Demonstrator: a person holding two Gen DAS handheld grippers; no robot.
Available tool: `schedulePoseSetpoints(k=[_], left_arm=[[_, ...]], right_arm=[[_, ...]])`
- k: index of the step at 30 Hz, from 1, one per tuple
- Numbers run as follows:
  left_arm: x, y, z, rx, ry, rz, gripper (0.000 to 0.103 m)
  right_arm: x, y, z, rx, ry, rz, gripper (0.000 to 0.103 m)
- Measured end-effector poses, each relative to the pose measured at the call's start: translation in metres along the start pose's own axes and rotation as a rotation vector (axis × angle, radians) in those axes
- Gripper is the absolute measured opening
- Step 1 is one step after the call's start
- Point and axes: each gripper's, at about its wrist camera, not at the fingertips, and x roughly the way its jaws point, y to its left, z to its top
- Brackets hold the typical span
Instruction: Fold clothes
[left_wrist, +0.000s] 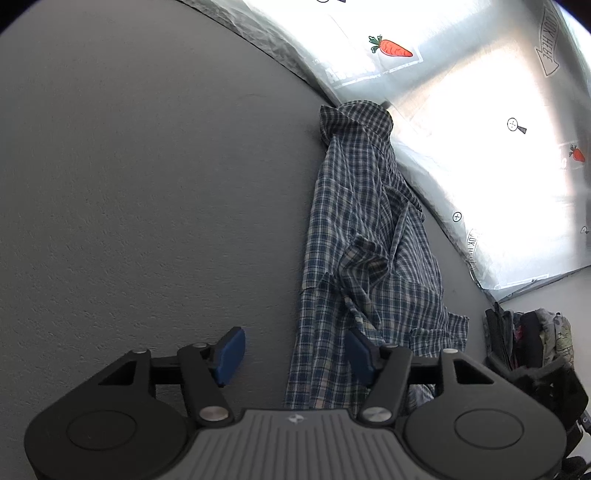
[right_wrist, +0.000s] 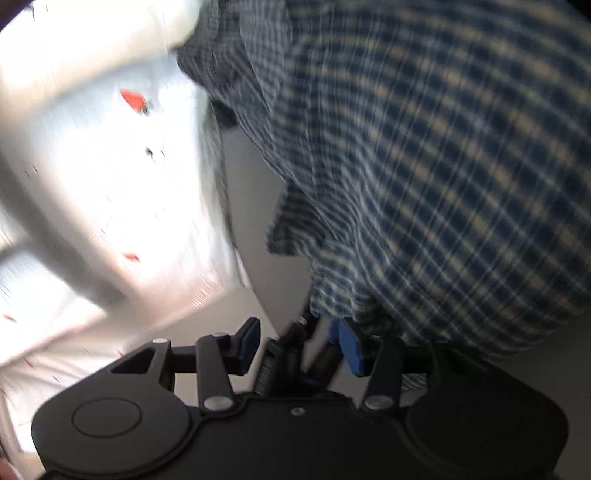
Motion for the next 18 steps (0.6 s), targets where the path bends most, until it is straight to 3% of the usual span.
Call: schedulePoseSetpoints(k=[6, 12, 18], left_arm=[[0.001, 0.002, -0.001, -0.013, -0.005, -0.01, 0.061], [0.002, 0.0, -0.003, -0.009, -0.005, 0.006, 0.061], [-0.006, -0.027, -0.004, 0.114, -0.006, 0.046, 0.06]], right_arm=[[0.011, 0.011, 0.019, -0.12, -0.066, -0.086, 0.036], [-0.002, 0.045, 0.008, -0.438, -0.185, -0.256, 0.035], [-0.015, 0.078, -0.006, -0.757, -0.299, -0.425, 0.031]])
